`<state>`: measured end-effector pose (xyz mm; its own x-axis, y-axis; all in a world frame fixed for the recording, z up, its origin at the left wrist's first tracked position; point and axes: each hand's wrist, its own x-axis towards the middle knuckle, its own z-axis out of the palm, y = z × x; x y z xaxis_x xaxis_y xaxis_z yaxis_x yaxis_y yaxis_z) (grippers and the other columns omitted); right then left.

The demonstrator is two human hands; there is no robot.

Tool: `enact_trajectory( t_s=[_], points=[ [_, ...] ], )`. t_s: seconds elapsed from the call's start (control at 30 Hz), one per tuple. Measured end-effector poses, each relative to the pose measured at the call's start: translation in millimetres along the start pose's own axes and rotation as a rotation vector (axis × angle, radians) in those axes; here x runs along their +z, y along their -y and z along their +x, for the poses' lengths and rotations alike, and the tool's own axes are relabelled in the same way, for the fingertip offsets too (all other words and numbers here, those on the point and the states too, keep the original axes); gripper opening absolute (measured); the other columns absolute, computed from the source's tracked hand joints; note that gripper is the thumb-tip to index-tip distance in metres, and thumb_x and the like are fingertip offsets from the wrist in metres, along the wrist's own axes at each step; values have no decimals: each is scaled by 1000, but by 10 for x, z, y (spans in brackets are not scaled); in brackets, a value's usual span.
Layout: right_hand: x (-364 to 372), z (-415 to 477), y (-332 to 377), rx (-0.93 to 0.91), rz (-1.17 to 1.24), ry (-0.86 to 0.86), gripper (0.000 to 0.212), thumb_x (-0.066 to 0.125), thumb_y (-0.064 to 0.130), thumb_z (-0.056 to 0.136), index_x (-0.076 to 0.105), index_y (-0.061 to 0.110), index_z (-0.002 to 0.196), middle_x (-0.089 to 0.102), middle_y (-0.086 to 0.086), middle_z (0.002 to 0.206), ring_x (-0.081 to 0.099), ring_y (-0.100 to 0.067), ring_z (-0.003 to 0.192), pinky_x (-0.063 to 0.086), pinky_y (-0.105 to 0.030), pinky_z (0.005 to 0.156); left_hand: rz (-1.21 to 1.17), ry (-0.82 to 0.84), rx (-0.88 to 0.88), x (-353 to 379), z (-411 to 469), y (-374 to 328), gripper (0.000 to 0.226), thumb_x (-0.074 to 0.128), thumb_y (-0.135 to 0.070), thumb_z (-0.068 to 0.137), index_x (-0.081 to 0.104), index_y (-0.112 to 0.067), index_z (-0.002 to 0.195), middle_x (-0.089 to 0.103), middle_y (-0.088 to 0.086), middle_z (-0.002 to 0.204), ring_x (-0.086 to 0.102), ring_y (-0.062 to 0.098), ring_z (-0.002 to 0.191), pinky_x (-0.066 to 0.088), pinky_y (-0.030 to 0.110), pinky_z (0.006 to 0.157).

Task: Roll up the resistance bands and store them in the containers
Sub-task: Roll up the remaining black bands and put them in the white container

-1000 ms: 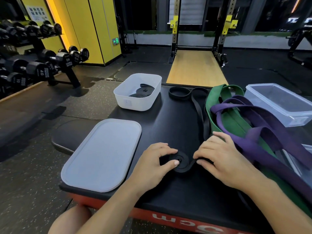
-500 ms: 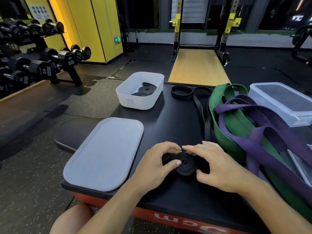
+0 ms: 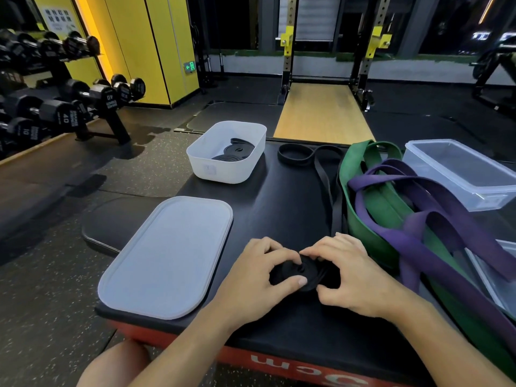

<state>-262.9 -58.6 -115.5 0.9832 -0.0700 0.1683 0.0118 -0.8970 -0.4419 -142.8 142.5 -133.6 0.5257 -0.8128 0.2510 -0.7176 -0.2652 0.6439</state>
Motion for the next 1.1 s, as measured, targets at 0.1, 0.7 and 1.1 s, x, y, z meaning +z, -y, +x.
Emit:
enact_trajectory(
  t_s=[0.1,0.7,1.1],
  points=[
    [23,-23,18,29,5,-62,49,69,52,68,61,41,115,55,25,103,56,1,106,8,-26,123,-103,-7,13,-36,-4,-6,31,70,-38,94,63,-42,124,59,-24,119,55,4,122,45,26,102],
    [322,186,132,87,-98,-225,58,64,83,69,57,37,104,51,25,95,49,-1,93,30,-24,106,-127,-205,-20,2,7,85,33,69,-11,95,74,-37,115,52,-30,137,43,5,137,36,20,112],
    [183,-19,27,29,-202,-269,14,56,18,83,61,25,95,57,13,104,56,-15,110,44,-38,104,144,-93,61,-45,2,95,37,64,-60,87,76,-40,115,56,-31,121,43,0,124,34,10,103]
  ],
)
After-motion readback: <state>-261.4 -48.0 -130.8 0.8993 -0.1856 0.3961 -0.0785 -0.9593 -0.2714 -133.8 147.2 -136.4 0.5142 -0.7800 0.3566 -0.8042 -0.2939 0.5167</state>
